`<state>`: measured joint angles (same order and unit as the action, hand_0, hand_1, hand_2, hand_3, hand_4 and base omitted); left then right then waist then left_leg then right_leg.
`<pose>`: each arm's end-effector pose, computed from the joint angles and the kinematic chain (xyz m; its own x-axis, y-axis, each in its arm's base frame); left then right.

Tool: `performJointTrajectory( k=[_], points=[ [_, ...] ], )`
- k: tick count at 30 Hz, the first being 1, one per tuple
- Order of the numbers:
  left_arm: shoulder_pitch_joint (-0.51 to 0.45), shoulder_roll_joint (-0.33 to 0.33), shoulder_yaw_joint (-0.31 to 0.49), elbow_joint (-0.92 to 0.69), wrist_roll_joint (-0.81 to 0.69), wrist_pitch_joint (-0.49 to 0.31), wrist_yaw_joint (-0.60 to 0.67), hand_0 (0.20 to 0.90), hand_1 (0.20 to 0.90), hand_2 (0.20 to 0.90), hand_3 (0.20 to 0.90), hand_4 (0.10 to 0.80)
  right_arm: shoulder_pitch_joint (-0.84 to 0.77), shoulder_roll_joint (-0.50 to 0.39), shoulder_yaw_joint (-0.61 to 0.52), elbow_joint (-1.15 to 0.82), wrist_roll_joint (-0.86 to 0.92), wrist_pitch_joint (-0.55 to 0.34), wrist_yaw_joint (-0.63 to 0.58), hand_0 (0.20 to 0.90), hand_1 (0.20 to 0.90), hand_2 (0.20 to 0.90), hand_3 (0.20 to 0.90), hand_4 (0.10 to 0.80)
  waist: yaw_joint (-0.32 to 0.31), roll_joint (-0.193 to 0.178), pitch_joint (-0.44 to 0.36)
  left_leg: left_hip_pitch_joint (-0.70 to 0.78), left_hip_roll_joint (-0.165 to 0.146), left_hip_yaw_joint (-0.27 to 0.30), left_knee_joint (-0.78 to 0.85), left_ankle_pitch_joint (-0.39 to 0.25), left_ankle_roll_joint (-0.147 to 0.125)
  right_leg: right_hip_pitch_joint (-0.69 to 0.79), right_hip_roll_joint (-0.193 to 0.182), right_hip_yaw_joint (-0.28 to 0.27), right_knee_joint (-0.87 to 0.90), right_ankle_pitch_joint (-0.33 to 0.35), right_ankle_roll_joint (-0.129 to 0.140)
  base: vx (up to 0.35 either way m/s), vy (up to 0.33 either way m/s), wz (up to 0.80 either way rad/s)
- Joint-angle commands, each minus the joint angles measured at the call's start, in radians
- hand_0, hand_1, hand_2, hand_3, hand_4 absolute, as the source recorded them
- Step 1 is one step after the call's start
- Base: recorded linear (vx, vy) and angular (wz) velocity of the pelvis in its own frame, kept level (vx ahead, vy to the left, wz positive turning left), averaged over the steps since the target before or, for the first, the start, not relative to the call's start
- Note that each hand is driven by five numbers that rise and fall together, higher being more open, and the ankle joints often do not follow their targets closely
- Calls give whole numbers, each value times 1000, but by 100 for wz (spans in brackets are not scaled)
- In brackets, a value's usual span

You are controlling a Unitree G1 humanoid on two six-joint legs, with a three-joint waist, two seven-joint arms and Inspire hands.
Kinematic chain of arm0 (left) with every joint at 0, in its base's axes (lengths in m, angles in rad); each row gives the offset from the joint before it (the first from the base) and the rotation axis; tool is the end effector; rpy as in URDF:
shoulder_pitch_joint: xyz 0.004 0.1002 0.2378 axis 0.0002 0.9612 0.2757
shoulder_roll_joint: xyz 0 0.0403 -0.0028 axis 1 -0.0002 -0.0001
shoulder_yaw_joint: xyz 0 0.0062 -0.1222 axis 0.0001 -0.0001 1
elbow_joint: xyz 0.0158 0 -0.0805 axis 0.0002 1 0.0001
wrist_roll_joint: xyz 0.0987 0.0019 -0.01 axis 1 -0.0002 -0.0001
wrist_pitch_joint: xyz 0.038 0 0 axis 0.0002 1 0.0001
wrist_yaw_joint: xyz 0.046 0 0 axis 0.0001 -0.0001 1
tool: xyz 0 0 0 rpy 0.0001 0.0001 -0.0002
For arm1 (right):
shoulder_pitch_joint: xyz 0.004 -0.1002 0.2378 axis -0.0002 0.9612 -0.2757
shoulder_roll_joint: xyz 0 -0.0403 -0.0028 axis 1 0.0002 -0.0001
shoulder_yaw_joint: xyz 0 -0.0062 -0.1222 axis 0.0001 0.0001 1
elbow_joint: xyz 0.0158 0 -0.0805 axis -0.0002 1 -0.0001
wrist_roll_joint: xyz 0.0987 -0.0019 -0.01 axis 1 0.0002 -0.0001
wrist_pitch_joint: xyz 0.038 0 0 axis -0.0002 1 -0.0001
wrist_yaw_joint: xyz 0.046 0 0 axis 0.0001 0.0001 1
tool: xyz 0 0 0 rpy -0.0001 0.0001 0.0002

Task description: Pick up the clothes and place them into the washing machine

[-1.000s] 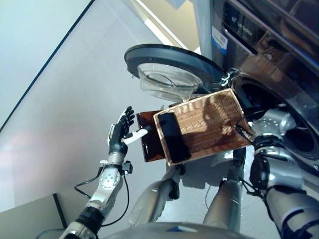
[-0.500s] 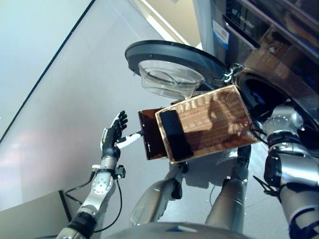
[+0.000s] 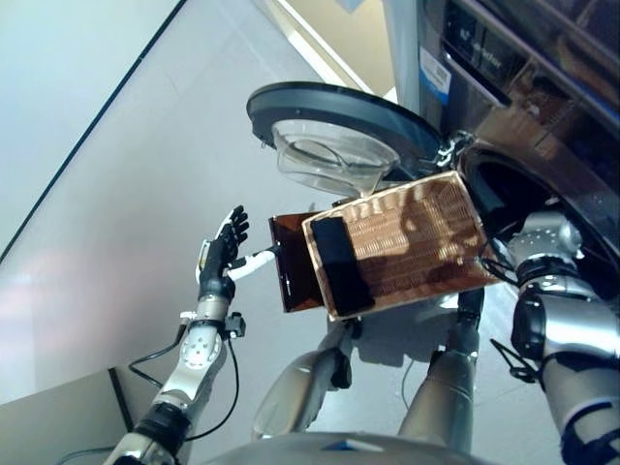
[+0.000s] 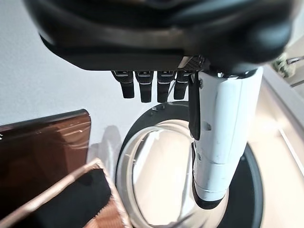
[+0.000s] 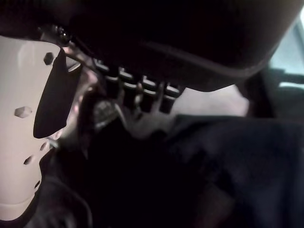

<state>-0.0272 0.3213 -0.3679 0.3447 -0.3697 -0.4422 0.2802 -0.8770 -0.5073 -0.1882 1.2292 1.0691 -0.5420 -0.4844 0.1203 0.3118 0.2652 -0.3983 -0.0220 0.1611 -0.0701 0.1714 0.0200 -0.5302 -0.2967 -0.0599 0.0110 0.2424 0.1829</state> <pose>0.1885 0.1699 -0.0189 0.9987 0.0489 0.0168 -0.0483 0.9983 -0.0340 0.3280 -0.3057 0.1118 0.4465 -0.8738 -0.1925 0.7002 0.2074 0.6832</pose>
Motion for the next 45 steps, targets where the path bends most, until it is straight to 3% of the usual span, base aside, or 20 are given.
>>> performJointTrajectory(
  k=[1, 5, 9, 10, 11, 16, 17, 20, 23, 36, 44, 45],
  points=[
    [-14, 27, 37, -48, -4, -70, 18, 900, 900, 900, 900, 800, -9, 22, 92, -52, -20, -24, 51, 900, 900, 900, 900, 800, 37, -30, -62, -125, 88, -67, 140, -104, -124, -12, -18, -2, 122, -201, -38, 0, -16, 7],
    [-23, 16, 41, -37, 6, -70, 14, 900, 900, 900, 900, 800, 69, 156, 131, -71, -25, -3, 87, 900, 900, 900, 900, 800, 37, -69, -65, -111, 87, -76, 141, -105, -122, 31, -22, -16, 93, -186, -35, 5, -6, 2],
    [-22, 13, 58, -29, 18, -68, 14, 900, 900, 900, 900, 800, 133, 218, 170, -88, -54, 16, 105, 900, 900, 900, 900, 800, 34, -97, -63, -105, 86, -85, 146, -103, -118, 60, -21, -30, 82, -176, -35, 10, -25, 11],
    [-18, 12, 68, -17, 23, -68, 12, 900, 900, 900, 900, 800, 170, 249, 190, -84, -79, 31, 109, 900, 900, 900, 900, 800, 33, -119, -62, -92, 87, -92, 150, -111, -118, 86, -21, -41, 76, -181, -35, 31, -31, 10],
    [-17, 12, 68, -17, 23, -68, 11, 900, 900, 900, 900, 800, 172, 250, 190, -86, -80, 31, 107, 900, 900, 900, 900, 800, 31, -120, -62, -91, 87, -93, 149, -111, -118, 89, -21, -43, 74, -180, -34, 37, -45, 9],
    [3, 34, 114, 9, 81, -53, 20, 900, 900, 900, 900, 800, 228, 271, 351, -34, -357, 162, 81, 900, 900, 900, 900, 800, 38, -201, -65, -66, 95, -112, 148, -105, -116, 147, -14, -79, 43, -159, -32, 4, -24, 12],
    [3, 34, 114, 9, 81, -53, 20, 900, 900, 900, 900, 800, 229, 272, 351, -34, -357, 162, 81, 900, 900, 900, 900, 800, 38, -201, -63, -63, 95, -112, 150, -109, -117, 151, -14, -79, 45, -164, -31, 1, -22, -5],
    [11, 44, 152, 9, 110, -41, 35, 900, 900, 900, 900, 800, 222, 303, 476, -5, -529, 244, 82, 900, 900, 900, 900, 800, 54, -260, -59, -51, 103, -128, 147, -107, -115, 176, -4, -101, 33, -157, -29, -7, -30, 6],
    [13, 45, 165, 0, 116, -34, 30, 900, 900, 900, 900, 800, 221, 320, 524, 13, -601, 274, 95, 900, 900, 900, 900, 800, 63, -283, -53, -54, 105, -136, 153, -107, -113, 185, 1, -111, 29, -156, -30, -18, -15, 6],
    [-19, 77, 205, -51, 192, -8, 44, 900, 900, 900, 900, 800, 220, 427, 544, 74, -590, 275, 70, 900, 900, 900, 900, 800, 142, -410, 3, -141, 105, -226, 163, -91, -122, 219, 22, -229, 16, -163, -28, -7, -27, 25],
    [-96, 104, 205, -174, 269, -4, 82, 900, 900, 900, 900, 800, 184, 437, 524, 106, -534, 260, 49, 900, 900, 900, 900, 800, 197, -455, 51, -229, 86, -282, 187, -88, -136, 209, 37, -296, 27, -187, -35, 45, -30, 33],
    [-103, 101, 206, -178, 282, -3, 92, 900, 900, 900, 900, 800, 182, 439, 523, 111, -533, 260, 48, 900, 900, 900, 900, 800, 200, -459, 53, -227, 90, -286, 193, -120, -144, 216, 43, -295, 33, -214, -30, 122, -63, 20]
  ],
)
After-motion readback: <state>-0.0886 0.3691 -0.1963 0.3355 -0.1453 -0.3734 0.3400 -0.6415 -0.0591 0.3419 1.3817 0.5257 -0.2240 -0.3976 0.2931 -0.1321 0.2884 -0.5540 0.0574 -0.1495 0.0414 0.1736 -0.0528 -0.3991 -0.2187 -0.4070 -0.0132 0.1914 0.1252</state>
